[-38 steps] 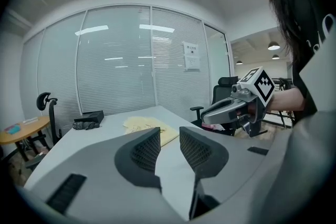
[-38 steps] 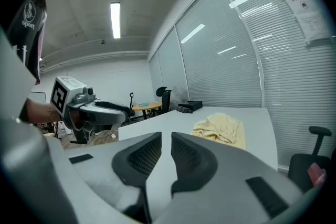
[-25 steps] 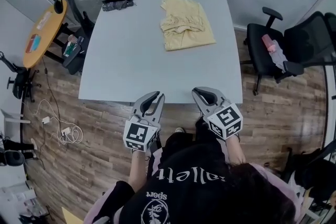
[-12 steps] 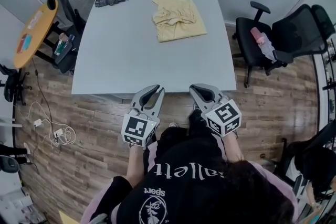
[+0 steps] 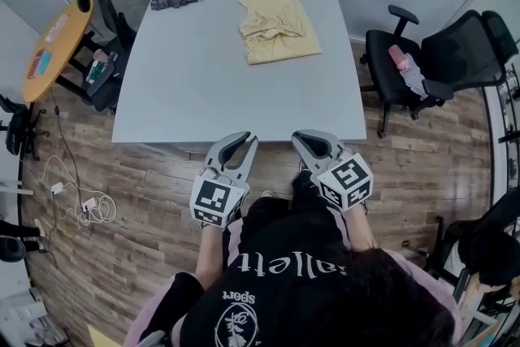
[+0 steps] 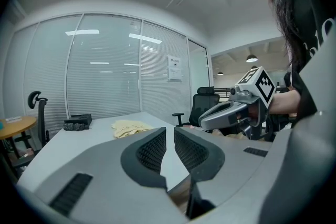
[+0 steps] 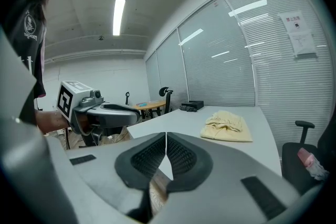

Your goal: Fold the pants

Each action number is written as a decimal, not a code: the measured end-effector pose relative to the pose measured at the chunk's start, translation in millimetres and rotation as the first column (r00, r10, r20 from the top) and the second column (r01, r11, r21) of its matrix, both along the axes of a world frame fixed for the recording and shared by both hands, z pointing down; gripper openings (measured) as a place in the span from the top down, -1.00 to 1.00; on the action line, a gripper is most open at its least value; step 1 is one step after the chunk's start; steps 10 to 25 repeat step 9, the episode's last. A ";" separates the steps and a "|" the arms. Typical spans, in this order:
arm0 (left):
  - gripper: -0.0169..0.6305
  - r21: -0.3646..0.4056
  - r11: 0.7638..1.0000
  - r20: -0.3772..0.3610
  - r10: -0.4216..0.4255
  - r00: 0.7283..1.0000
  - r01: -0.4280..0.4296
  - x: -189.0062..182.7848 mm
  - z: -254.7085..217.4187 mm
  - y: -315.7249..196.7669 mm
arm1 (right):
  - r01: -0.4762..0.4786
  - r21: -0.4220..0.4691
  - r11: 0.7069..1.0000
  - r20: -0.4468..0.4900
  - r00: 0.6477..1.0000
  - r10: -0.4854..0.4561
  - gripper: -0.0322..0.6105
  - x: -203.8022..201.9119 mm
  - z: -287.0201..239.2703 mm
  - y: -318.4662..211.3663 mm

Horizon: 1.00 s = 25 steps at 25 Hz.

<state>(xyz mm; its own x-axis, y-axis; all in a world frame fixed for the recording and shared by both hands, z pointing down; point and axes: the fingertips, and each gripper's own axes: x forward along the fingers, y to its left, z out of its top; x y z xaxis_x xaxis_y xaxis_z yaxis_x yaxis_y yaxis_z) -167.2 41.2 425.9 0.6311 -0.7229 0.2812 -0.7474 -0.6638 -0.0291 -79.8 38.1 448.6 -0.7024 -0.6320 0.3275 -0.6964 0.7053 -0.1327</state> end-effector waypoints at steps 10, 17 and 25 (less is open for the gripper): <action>0.74 0.011 1.000 -0.023 0.012 1.000 -0.012 -3.3 -4.1 4.8 | -0.003 -0.005 1.000 0.001 1.000 0.003 0.82 -4.6 1.8 6.5; 0.74 0.011 1.000 -0.023 0.012 1.000 -0.012 -3.3 -4.1 4.8 | -0.003 -0.005 1.000 0.001 1.000 0.003 0.82 -4.6 1.8 6.5; 0.74 0.011 1.000 -0.023 0.012 1.000 -0.012 -3.3 -4.1 4.8 | -0.003 -0.005 1.000 0.001 1.000 0.003 0.82 -4.6 1.8 6.5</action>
